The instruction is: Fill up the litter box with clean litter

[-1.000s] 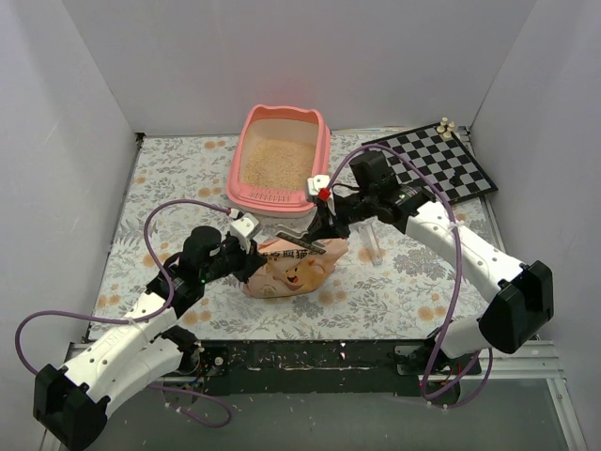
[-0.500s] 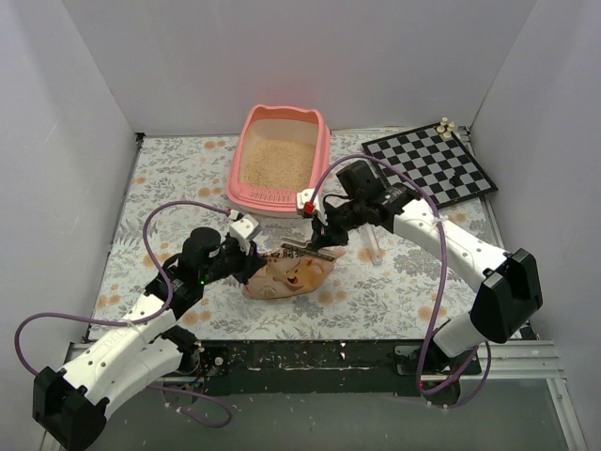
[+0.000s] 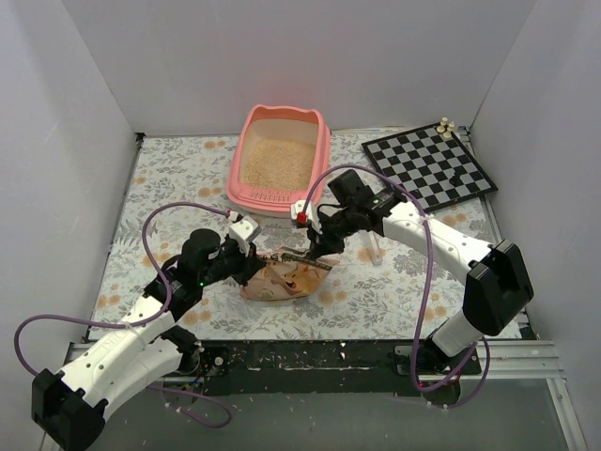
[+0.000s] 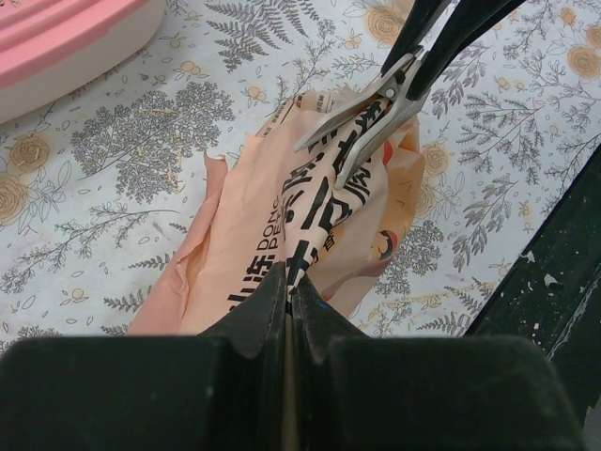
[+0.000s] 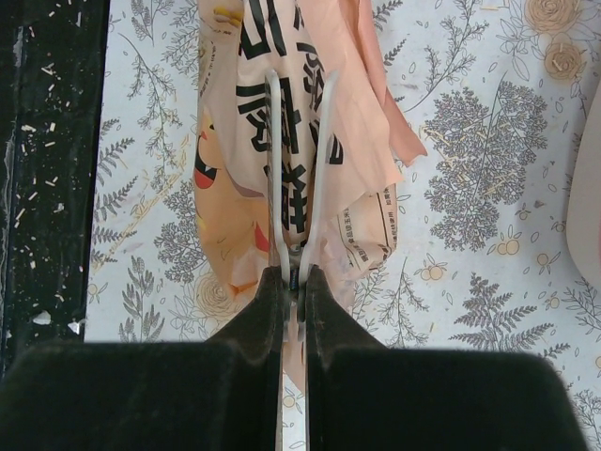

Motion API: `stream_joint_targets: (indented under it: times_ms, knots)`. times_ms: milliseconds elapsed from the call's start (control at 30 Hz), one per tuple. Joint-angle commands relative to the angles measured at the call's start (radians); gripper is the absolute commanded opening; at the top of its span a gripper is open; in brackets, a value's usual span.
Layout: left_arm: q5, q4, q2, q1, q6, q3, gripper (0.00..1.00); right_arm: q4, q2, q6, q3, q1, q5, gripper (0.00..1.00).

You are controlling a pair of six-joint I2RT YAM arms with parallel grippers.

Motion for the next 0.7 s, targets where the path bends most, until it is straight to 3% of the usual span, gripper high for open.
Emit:
stream_joint_targets:
  times_ms: [0, 167, 467, 567, 667]
  knots:
    - [-0.017, 0.095, -0.044, -0.001, -0.007, 0.021, 0.00, -0.075, 0.035, 0.005, -0.068, 0.025, 0.051, 0.01]
    - [-0.024, 0.095, -0.052, -0.006, -0.007, 0.018, 0.00, -0.055, 0.031, 0.038, -0.068, 0.027, 0.025, 0.01]
    - [-0.025, 0.095, -0.056, -0.009, -0.008, 0.017, 0.01, -0.038, 0.017, 0.095, -0.016, 0.027, 0.042, 0.16]
    - [-0.025, 0.095, -0.055, -0.009, -0.007, 0.018, 0.01, -0.045, 0.011, 0.106, 0.001, 0.027, 0.059, 0.29]
    - [-0.022, 0.095, -0.053, -0.009, -0.007, 0.018, 0.01, -0.045, -0.005, 0.107, 0.004, 0.027, 0.069, 0.31]
